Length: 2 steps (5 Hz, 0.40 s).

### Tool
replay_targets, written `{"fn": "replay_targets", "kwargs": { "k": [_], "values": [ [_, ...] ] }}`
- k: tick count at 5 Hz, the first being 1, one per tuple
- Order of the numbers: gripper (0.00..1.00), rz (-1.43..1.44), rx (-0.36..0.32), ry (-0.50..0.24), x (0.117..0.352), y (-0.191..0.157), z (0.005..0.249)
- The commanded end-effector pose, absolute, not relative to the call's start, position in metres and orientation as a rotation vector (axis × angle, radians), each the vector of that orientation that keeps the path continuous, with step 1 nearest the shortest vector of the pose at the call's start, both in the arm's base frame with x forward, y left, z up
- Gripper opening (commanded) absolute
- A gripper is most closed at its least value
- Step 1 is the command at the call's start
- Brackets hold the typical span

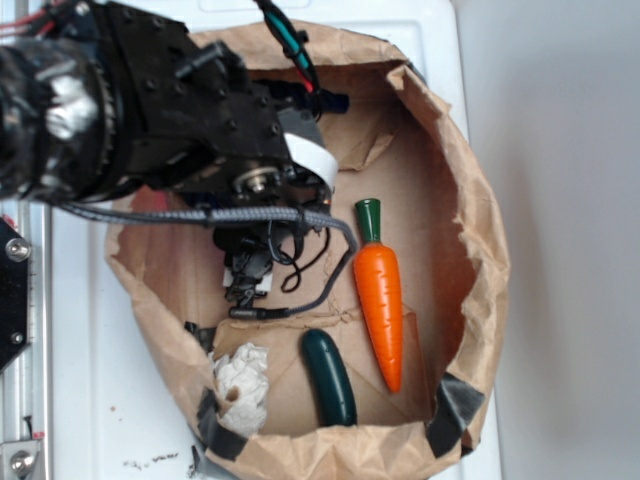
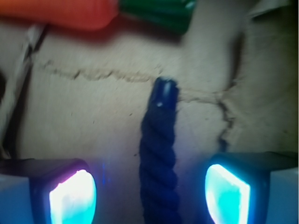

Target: Grab the blue rope.

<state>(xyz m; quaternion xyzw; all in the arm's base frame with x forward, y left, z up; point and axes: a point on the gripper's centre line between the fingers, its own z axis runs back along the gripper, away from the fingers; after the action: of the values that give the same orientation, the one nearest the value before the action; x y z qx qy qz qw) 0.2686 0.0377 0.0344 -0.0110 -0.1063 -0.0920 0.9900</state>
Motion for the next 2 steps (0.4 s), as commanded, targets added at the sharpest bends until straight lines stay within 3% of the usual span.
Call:
{"fn": "replay_targets", "kwargs": {
  "k": [1, 2],
  "values": [
    [1.00, -0.222, 0.000, -0.243, 0.2764, 0.0309, 0.0273],
    [1.00, -0.247, 0.034, -0.253, 0.2730, 0.0237, 0.0178]
  ]
}}
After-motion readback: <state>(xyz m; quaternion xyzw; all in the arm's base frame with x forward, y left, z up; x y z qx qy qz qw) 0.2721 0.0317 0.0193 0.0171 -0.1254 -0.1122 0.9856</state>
